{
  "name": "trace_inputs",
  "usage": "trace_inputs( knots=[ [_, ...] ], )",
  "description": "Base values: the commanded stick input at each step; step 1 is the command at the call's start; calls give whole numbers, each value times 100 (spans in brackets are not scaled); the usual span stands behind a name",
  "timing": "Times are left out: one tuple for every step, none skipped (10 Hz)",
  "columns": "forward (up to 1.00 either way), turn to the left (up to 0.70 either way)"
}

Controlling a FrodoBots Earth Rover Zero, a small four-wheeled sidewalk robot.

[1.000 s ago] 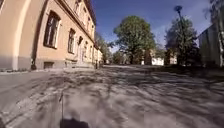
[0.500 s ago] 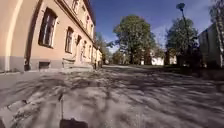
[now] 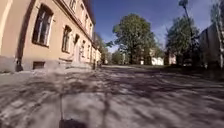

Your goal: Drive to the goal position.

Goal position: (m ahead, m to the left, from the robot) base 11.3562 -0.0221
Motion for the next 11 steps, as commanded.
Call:
trace_inputs(
  knots=[
    [100, 0],
    [100, 0],
    [100, 0],
    [100, 0],
    [100, 0],
    [100, 0],
    [100, 0],
    [100, 0],
    [100, 0],
    [100, 0],
    [100, 0]
  ],
)
